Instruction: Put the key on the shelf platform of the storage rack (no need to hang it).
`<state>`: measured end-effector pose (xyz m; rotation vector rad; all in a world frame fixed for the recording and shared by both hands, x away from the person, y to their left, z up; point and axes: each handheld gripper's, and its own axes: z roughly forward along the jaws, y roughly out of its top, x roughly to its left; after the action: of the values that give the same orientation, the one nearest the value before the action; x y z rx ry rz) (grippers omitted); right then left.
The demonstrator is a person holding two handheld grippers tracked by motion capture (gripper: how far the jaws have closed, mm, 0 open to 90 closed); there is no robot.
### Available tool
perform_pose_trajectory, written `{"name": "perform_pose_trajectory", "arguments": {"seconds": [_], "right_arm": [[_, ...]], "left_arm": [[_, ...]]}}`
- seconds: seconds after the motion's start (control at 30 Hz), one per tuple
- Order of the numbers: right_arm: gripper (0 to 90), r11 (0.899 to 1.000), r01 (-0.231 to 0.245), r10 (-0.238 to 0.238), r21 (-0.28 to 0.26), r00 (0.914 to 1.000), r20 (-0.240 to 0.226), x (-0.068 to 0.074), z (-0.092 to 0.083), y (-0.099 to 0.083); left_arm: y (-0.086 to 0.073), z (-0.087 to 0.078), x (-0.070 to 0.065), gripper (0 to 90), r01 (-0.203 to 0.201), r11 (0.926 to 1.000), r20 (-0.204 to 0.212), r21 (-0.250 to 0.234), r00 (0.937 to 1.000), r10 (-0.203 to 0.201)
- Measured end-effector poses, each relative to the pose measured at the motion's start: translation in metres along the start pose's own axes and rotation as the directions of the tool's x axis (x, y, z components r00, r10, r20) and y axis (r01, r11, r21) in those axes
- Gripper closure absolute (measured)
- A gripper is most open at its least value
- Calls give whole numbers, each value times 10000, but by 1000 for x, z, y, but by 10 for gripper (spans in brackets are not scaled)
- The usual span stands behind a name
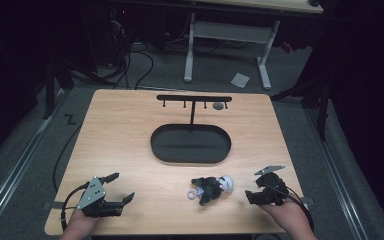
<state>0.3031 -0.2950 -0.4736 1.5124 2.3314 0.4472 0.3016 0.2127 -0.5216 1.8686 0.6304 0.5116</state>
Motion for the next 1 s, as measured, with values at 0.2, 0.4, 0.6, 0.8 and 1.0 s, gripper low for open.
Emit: {"name": "perform_pose_trajectory", "arguments": {"seconds": [0.2, 0.4, 0.6, 0.8, 1.0], "right_arm": [[229, 9997, 158, -155, 181, 9998, -153, -1, -3, 4], [203, 9960, 670, -650, 595, 9973, -347, 2, -5, 8], [93, 9839, 1498, -1459, 971, 9882, -460, 7, -9, 14], [8, 9713, 2008, -1948, 1278, 9792, -574, 13, -9, 20], [0, 9561, 2552, -2487, 1437, 9666, -619, 19, -6, 25]], "left_arm": [[0, 0, 0, 151, -9, 10000, 0, 14, 10000, 9], [0, 0, 0, 151, 3, 10000, -29, 49, 10000, -2], [0, 1, 0, 151, 4, 10000, -79, 70, 10000, -4], [0, 1, -1, 151, 16, 10000, -97, 49, 10000, -15], [0, 1, 0, 151, 41, 10000, -56, 73, 10000, -40]]}}
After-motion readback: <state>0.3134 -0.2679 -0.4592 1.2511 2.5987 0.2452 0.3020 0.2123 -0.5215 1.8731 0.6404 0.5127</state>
